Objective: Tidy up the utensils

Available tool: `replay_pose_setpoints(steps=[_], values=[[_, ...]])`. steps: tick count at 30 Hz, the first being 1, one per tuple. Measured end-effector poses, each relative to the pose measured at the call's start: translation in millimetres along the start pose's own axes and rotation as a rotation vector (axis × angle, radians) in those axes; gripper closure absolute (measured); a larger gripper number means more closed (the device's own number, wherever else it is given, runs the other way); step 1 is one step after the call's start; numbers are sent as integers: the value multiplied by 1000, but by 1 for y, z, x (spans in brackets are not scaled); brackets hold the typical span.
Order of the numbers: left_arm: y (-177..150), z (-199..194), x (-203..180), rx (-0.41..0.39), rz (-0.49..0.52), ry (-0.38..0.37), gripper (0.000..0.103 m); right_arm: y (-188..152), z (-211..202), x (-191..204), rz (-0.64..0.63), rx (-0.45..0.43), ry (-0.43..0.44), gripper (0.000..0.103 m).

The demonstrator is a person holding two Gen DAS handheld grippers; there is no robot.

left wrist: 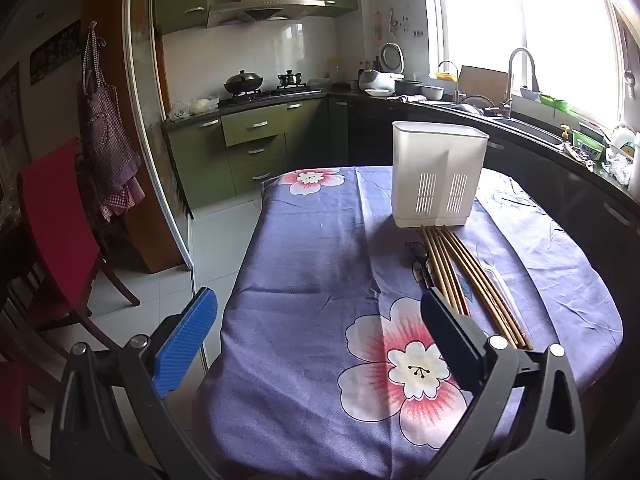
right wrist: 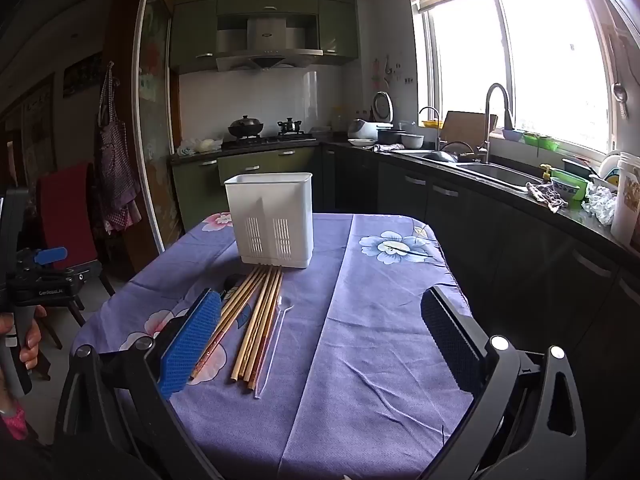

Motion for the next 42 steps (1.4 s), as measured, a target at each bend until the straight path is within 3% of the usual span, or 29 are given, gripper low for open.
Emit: replay_pose_setpoints(steps=[42], values=[[-4, 3, -4, 9, -3, -3, 6, -1, 1, 3, -3, 10, 2, 4]])
Point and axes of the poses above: each gripper's, at about its wrist camera, not at the fingertips, and z roughly the way its jaws point, x to its left, y to its top, the point moved 3 cm from there along z, roughly the way its jaws point, and after that the axes turned 14 degrees about -y, right-handed, at the moved point
